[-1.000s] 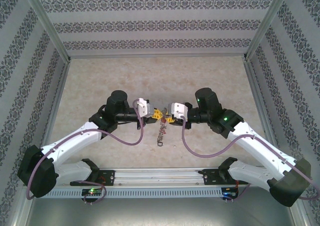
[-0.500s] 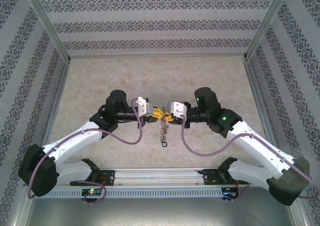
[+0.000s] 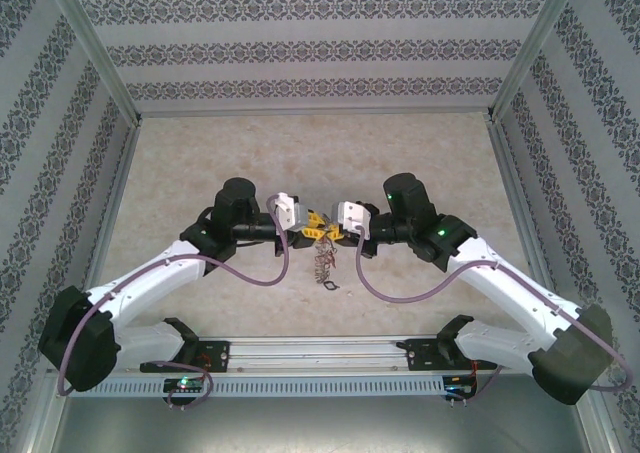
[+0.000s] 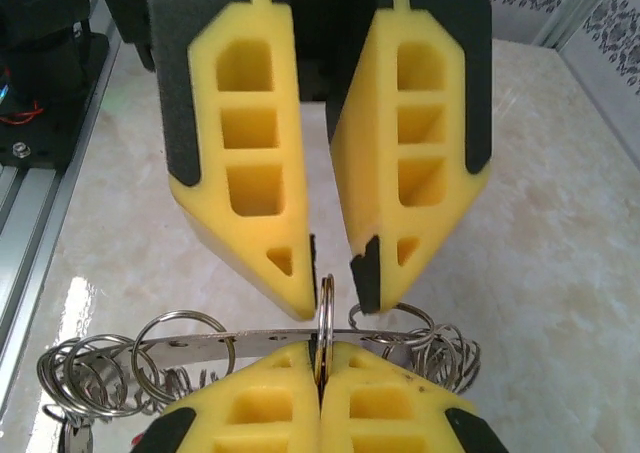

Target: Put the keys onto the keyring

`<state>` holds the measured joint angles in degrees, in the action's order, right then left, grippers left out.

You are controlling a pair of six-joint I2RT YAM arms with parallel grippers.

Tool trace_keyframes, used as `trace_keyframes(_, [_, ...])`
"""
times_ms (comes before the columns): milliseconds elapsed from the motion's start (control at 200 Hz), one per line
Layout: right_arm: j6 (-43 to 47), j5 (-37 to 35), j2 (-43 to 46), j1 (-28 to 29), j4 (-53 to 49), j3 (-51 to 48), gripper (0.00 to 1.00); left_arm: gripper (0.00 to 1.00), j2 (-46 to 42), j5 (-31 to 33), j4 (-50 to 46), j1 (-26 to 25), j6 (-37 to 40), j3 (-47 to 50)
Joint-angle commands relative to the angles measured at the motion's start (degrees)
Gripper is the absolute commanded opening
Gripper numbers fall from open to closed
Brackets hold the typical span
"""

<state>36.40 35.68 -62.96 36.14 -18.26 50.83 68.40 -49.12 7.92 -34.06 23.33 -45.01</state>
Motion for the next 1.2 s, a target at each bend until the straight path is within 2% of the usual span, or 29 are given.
trace_keyframes(0, [1.2, 0.1, -0.1, 0.3, -0.1, 1.9, 0.0, 0.25, -0.9, 0.6, -13.8, -0.3, 9.0, -5.9])
trace_keyframes(70, [2.2, -0.1, -1.0, 1.0, -1.7, 3.0, 0.0, 0.25, 0.2, -0.3, -18.2, -0.4, 10.9, -8.2])
trace_keyframes(230, [2.7, 0.0, -1.9, 1.4, -2.3, 3.5, 0.0, 0.25, 1.6, 0.3, -18.8, -0.5, 10.3, -9.9])
trace_keyframes(435, [2.3, -0.3, -1.0, 1.5, -1.6, 3.0, 0.0, 0.26, 3.7, -1.2, -24.5, -0.8, 13.9, -12.3])
trace_keyframes(854, [2.6, -0.4, -1.1, 1.7, -2.0, 3.2, 0.0, 0.26, 5.1, -1.5, -24.0, -1.7, 12.4, -13.2])
trace_keyframes(999, [2.4, -0.1, -0.7, 1.8, -1.6, 3.1, 0.0, 0.25, 6.5, 1.2, -24.7, -2.8, 11.8, -13.9])
trace_keyframes(1079, [2.3, -0.2, -0.5, 1.8, -1.0, 2.7, 0.0, 0.2, 7.6, 4.0, -26.1, -3.5, 12.2, -15.1])
trace_keyframes(1164, [2.4, -0.4, -0.8, 1.9, -1.4, 2.9, 0.0, 0.0, 7.4, 4.8, -25.4, -3.8, 11.5, -15.3])
trace_keyframes(1194, [2.5, -0.4, -0.8, 1.9, -1.7, 2.9, 0.0, 0.0, 7.0, 5.0, -24.7, -3.8, 11.2, -15.2])
